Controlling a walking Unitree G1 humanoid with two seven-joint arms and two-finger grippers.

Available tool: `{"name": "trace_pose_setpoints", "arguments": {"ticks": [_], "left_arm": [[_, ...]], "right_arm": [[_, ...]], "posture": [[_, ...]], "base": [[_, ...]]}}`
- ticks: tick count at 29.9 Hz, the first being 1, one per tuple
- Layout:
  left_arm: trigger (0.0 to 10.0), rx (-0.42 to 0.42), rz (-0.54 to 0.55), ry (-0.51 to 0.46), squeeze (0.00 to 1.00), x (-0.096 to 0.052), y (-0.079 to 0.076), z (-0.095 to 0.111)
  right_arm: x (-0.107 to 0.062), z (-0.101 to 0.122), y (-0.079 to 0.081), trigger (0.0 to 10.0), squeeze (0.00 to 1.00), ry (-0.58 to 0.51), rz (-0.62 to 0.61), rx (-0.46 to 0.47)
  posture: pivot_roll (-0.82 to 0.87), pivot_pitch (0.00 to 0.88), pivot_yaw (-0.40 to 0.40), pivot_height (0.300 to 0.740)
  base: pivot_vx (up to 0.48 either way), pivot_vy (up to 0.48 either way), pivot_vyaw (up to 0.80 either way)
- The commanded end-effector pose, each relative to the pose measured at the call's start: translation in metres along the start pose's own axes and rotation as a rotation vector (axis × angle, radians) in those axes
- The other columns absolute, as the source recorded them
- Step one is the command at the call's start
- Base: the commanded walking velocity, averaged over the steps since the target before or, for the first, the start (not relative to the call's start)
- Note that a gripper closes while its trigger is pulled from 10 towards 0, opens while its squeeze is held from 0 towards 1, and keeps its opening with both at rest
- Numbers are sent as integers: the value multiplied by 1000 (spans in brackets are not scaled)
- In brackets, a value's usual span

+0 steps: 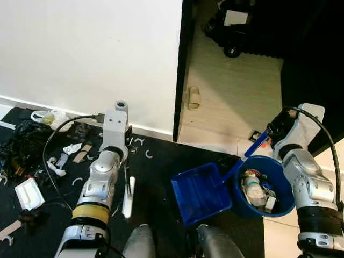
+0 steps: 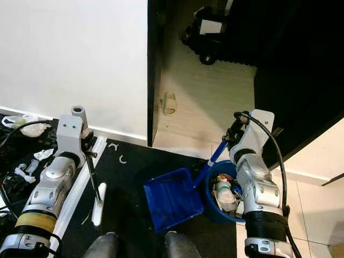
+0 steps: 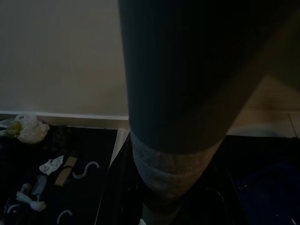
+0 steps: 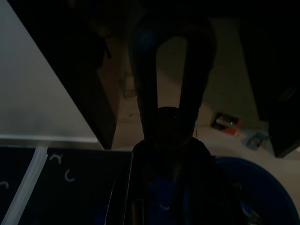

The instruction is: Sweep floor

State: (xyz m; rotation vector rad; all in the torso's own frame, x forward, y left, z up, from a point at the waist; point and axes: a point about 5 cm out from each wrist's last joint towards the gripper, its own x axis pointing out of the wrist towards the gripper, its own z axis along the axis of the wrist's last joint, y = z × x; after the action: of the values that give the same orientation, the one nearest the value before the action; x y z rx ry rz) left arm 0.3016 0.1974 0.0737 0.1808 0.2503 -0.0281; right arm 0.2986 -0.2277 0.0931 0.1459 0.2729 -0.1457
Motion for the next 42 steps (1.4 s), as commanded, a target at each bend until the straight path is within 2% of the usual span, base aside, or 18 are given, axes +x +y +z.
{"name": "trace_pose_setpoints", "arguments": {"ticks": [1,10,13,15,17,19,22,27,29,35,42], "left_arm": [[10000,2,-14,-18,0,0,-5,1],[10000,-1,-9,-23,0,1,-3,2],[10000,-1,-16,-19,0,1,-4,1],[10000,-1,-24,-18,0,2,-6,1],[10000,-2,-26,-19,0,3,-7,2],[10000,-5,-31,-22,0,4,-9,3],[10000,-8,-44,-25,0,5,-13,3],[10000,-7,-54,-23,0,5,-15,2],[10000,-19,-57,-23,0,5,-16,2],[10000,-39,-58,-34,0,5,-17,4],[10000,-42,-57,-40,0,4,-17,4]], "right_arm": [[0,-3,-8,10000,0,10,-38,17],[-5,-12,-22,10000,0,37,-152,15],[-6,-15,-25,10000,0,62,-175,43],[-7,-19,-18,10000,0,96,-159,103],[-7,-21,-14,10000,0,108,-148,118],[-10,-28,-1,10000,0,150,-104,167],[-12,-35,8,10000,0,171,-81,186],[-11,-35,17,10000,0,156,-49,216],[-9,-27,22,10000,0,122,-26,226],[-5,-14,23,10000,0,78,-16,224],[-3,-11,22,10000,0,67,-16,224]], "posture": [[48,64,-61,740],[45,74,-65,740],[35,77,-60,740],[32,78,-60,740],[29,78,-62,740],[27,80,-64,740],[23,81,-63,740],[25,83,-61,740],[24,82,-61,740],[26,82,-63,740],[25,82,-64,740]], "base": [[0,0,0],[0,0,0],[0,0,0],[0,0,0],[0,0,0],[0,0,0],[0,0,0],[0,0,0],[0,0,0],[-271,0,0],[-480,0,0]]}}
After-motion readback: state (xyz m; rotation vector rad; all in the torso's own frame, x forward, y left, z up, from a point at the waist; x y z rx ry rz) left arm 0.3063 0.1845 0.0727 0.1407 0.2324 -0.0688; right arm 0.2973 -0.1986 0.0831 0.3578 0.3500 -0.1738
